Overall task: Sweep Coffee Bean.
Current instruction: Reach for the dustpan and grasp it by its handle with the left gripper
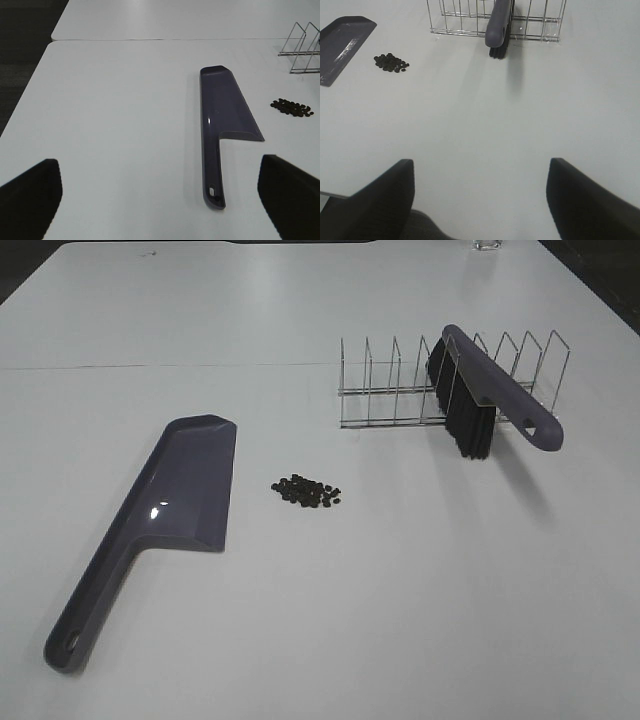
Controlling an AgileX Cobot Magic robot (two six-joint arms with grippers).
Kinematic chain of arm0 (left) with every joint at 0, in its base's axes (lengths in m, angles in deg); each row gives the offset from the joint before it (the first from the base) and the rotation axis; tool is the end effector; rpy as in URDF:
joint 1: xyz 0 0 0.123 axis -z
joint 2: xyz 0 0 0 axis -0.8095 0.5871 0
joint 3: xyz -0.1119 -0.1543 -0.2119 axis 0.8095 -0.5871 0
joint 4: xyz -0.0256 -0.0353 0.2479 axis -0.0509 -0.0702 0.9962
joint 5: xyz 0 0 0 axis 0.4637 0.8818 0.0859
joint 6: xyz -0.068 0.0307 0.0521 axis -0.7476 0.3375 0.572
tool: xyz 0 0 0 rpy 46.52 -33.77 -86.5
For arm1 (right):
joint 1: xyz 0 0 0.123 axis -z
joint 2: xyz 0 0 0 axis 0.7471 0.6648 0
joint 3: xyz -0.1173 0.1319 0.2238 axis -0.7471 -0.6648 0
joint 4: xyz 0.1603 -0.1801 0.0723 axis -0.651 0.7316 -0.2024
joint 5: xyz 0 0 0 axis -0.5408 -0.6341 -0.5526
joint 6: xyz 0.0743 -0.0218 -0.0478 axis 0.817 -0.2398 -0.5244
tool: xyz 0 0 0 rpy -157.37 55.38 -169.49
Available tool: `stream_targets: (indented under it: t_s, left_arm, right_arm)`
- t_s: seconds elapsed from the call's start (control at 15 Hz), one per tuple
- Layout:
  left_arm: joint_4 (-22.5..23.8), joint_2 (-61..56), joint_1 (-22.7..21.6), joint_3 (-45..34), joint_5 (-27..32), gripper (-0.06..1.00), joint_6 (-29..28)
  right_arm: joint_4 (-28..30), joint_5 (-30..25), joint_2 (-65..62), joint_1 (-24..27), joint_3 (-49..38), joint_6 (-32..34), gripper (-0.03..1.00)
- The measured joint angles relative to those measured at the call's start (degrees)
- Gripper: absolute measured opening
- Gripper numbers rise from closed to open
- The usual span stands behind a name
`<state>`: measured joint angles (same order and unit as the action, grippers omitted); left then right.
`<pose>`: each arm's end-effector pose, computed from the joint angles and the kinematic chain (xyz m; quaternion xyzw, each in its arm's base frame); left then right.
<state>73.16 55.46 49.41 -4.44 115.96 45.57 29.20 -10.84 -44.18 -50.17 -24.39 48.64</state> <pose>-0.0082 -0.0128 0.2818 0.0015 0.8485 -0.0345 0.5280 -0.0038 0.0073 0.2616 -0.0673 0.8729 0.0244 0.4826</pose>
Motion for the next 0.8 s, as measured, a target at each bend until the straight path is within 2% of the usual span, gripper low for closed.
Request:
stream_targets:
  t_s: [0.8]
  left_arm:
    - [0.0, 0.0, 0.0, 0.0, 0.0, 0.99, 0.0]
  right_arm:
    - [0.0, 0.0, 0.0, 0.0, 0.0, 0.0, 0.65]
